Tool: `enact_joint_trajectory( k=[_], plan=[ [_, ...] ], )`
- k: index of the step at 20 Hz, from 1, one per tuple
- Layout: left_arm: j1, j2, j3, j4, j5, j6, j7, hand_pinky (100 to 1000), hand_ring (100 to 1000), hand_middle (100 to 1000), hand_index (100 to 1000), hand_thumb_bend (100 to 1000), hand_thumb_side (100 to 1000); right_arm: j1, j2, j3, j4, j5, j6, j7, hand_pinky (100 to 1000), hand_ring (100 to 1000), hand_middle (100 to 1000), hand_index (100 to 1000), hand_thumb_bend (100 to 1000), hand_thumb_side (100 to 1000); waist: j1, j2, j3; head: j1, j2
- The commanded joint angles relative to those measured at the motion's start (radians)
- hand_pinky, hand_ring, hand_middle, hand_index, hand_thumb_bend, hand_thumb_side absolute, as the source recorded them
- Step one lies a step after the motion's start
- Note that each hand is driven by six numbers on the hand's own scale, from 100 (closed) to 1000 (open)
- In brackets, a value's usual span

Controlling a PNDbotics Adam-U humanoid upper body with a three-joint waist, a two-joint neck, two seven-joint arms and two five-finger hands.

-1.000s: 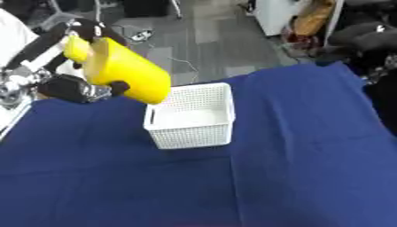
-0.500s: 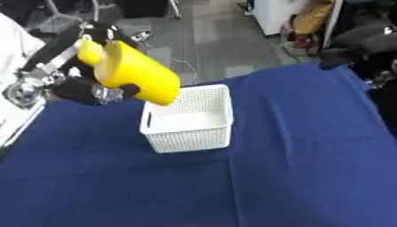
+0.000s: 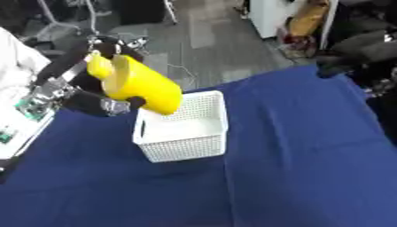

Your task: Pick up objects on the table and place them in the box.

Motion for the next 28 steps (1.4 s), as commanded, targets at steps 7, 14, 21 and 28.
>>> enact_joint_trajectory(
  k=[7,14,21,28],
  plan=[
    [-0.023,0.006,0.023,0.016,-0.034,-0.01,0.011,100,111,225,425,408,391,-0.04,0.015,-0.002,-0.015,0.005,0.0,0.001,872,728,777,796,197,1000,0.011,0.001,-0.022,0.005,-0.035],
    [-0.025,0.003,0.027,0.035,-0.061,-0.005,0.035,100,134,237,432,412,395,-0.047,0.029,0.011,-0.015,0.005,0.003,0.015,873,728,777,796,196,1000,0.016,0.006,-0.035,0.004,-0.041],
    [-0.03,-0.002,0.02,0.065,-0.116,0.06,0.01,680,895,925,1000,435,949,-0.049,0.032,0.011,-0.015,0.003,0.004,0.015,873,728,777,796,196,1000,0.018,0.006,-0.038,0.007,-0.041],
    [-0.034,-0.011,0.015,0.073,-0.071,0.12,-0.073,1000,1000,1000,1000,470,1000,-0.05,0.032,0.01,-0.015,0.003,0.004,0.015,872,728,777,796,196,1000,0.019,0.005,-0.036,0.009,-0.039]
  ],
)
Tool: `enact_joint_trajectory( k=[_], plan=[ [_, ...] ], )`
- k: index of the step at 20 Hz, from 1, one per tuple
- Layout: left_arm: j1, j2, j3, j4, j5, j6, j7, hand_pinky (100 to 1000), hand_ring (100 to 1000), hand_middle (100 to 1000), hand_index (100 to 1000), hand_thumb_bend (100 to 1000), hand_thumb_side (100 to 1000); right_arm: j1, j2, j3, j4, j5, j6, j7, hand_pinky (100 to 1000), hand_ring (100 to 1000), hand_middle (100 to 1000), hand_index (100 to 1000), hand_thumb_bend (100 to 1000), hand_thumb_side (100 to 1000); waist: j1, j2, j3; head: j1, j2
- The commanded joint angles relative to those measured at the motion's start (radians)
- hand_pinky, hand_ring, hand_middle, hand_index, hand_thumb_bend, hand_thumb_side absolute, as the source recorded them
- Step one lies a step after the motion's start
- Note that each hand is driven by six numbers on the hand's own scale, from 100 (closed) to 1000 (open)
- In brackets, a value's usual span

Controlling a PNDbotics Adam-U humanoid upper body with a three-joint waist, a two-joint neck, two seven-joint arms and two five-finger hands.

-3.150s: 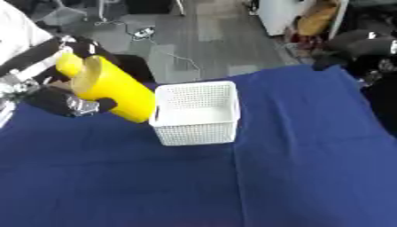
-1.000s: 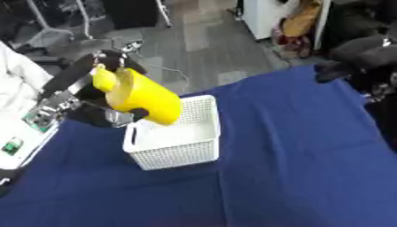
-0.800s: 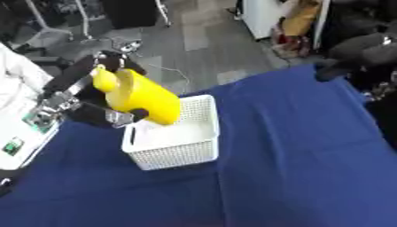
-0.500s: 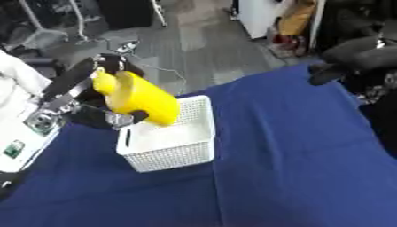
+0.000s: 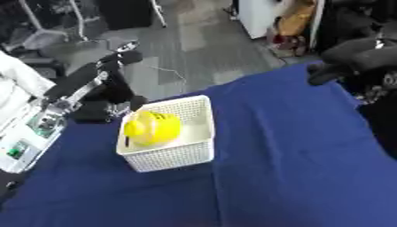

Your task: Pick up objects on the table and place them in the box.

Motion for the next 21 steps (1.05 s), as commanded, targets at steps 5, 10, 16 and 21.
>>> enact_joint_trajectory(
  k=[5,10,16,21],
  plan=[
    [-0.026,0.026,0.016,-0.009,0.038,0.001,-0.052,989,1000,1000,1000,467,1000,-0.021,-0.002,-0.002,-0.015,0.0,0.0,0.002,872,728,777,796,196,1000,-0.005,-0.017,0.004,0.005,-0.012],
    [-0.026,0.027,0.018,-0.016,0.052,-0.003,-0.044,948,1000,1000,1000,444,1000,-0.019,-0.003,-0.003,-0.015,0.0,0.0,0.001,872,728,777,796,196,1000,-0.007,-0.018,0.008,0.004,-0.014],
    [-0.002,0.03,0.012,-0.05,0.09,-0.048,0.002,852,973,1000,1000,367,1000,-0.006,-0.015,-0.006,-0.015,0.005,0.0,-0.001,872,727,777,796,198,1000,-0.014,-0.025,0.031,-0.008,-0.034],
    [0.054,0.04,-0.02,-0.158,0.139,-0.099,0.035,718,885,968,1000,292,1000,0.019,-0.034,-0.011,-0.015,0.016,0.001,-0.003,873,726,776,795,202,1000,-0.03,-0.04,0.068,-0.083,-0.164]
  ],
)
